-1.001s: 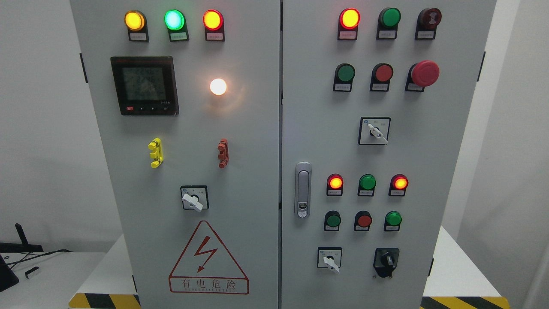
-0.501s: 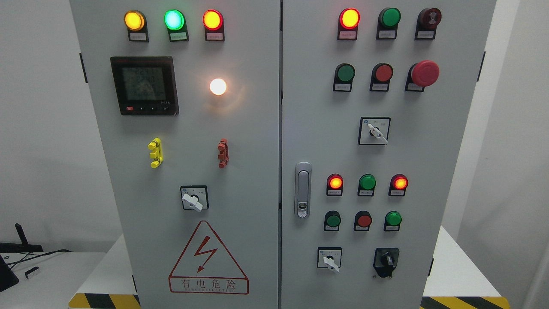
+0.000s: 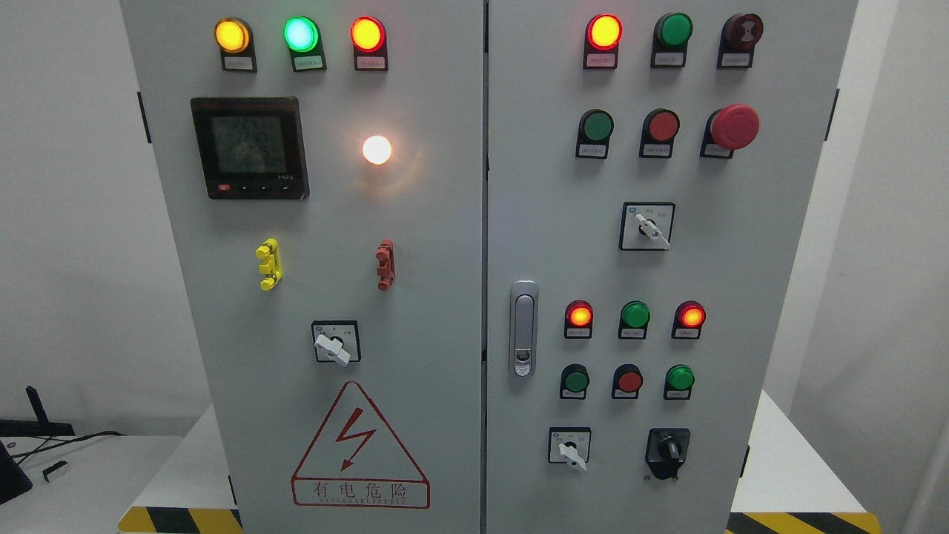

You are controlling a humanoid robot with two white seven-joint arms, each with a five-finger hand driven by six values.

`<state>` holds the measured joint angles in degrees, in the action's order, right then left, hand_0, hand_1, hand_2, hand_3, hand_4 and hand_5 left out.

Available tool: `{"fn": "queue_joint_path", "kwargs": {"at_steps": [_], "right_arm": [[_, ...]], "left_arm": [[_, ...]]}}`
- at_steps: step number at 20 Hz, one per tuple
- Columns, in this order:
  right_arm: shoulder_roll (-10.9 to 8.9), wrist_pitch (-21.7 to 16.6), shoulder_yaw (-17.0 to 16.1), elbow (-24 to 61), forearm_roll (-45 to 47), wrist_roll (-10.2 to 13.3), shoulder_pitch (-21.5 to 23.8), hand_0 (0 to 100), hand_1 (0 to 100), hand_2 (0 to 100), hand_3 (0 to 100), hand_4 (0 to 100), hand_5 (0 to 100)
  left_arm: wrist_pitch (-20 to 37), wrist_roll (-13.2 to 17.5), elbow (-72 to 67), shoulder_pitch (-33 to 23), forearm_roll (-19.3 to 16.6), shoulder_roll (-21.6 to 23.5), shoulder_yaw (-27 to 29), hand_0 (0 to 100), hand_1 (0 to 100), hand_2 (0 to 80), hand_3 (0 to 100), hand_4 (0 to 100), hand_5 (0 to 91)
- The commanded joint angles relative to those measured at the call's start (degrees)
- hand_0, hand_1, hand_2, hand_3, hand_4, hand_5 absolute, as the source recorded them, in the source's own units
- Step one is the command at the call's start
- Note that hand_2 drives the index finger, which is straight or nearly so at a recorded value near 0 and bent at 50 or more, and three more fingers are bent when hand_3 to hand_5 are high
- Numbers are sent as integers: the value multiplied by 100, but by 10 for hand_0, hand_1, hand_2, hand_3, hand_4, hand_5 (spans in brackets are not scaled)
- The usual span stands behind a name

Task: Trip black knob to open circuit

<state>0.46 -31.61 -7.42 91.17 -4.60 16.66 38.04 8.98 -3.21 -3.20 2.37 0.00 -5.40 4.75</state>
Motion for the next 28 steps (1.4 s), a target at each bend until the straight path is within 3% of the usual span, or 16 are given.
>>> {"fn": "queue_joint_path", "kwargs": {"at_steps": [1, 8, 12, 16, 21, 28], "right_arm": [[139, 531, -49, 1895, -6, -13, -446, 317, 682, 349, 695, 729, 857], [130, 1375, -49, 2317, -50, -31, -1123, 317, 697, 347, 693, 731, 867], [156, 1701, -32, 2423, -365, -22, -1597, 283, 768, 343, 680, 730, 880], [218, 2061, 82, 2424, -647, 144, -2054, 259, 790, 330, 675, 734, 897], [296, 2554, 416, 2388, -656, 224, -2450, 276, 781, 334, 669, 754, 913], [438, 3292, 802, 2300, -911, 540, -2934, 274, 785, 335, 672, 756, 922]], "left_arm": [[-2, 4, 3, 0, -176, -5, 0, 120, 389, 0, 0, 0, 0], [-2, 4, -5, 0, -176, 4, 0, 120, 389, 0, 0, 0, 0], [-2, 4, 4, 0, -176, -5, 0, 120, 389, 0, 0, 0, 0], [-2, 4, 3, 0, -176, 3, 0, 120, 389, 0, 0, 0, 0], [-2, 4, 3, 0, -176, -5, 0, 120, 389, 0, 0, 0, 0], [-2, 4, 3, 0, -176, 4, 0, 120, 389, 0, 0, 0, 0]]}}
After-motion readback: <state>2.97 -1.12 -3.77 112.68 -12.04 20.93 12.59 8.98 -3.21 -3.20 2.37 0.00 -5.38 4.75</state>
